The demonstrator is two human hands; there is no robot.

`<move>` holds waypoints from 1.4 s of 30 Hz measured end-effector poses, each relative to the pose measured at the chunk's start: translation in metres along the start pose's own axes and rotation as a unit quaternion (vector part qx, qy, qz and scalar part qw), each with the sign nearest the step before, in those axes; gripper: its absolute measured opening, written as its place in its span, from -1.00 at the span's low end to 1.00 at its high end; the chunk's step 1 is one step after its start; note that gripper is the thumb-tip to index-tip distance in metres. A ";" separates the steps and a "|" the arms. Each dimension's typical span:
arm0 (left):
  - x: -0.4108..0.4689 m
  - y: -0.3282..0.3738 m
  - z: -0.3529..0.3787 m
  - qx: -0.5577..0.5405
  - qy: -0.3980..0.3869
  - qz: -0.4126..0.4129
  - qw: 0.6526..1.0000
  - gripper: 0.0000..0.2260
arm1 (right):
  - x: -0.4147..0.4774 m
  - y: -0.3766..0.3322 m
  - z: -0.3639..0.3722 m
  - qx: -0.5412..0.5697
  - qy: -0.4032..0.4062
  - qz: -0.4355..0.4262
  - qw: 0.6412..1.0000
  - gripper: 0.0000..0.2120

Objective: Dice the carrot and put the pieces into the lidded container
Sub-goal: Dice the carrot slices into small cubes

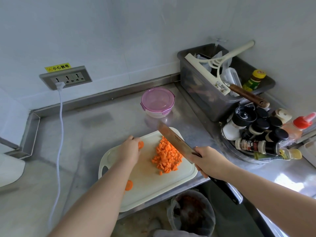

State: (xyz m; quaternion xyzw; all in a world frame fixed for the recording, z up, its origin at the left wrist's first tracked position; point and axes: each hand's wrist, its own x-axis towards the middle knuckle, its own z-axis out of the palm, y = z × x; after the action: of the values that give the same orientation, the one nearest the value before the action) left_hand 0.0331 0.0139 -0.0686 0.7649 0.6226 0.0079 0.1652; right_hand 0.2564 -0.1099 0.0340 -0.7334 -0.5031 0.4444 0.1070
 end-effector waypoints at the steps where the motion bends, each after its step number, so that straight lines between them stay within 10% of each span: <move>1: -0.001 -0.003 0.001 -0.010 0.009 -0.004 1.000 -0.78 | 0.001 0.000 0.000 0.001 0.000 0.001 1.000 -0.72; 25: -0.008 -0.029 -0.020 0.030 -0.012 -0.065 0.997 -0.70 | 0.029 -0.006 0.006 -0.017 -0.006 0.000 1.000 -0.76; 42: -0.013 -0.007 -0.031 0.017 -0.095 0.122 0.988 -0.69 | 0.023 -0.005 0.014 -0.004 -0.014 0.003 1.000 -0.75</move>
State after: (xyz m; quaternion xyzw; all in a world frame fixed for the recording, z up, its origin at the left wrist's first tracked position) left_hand 0.0173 0.0100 -0.0389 0.8353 0.5058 -0.0549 0.2084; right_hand 0.2454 -0.0923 0.0162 -0.7291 -0.5044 0.4525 0.0958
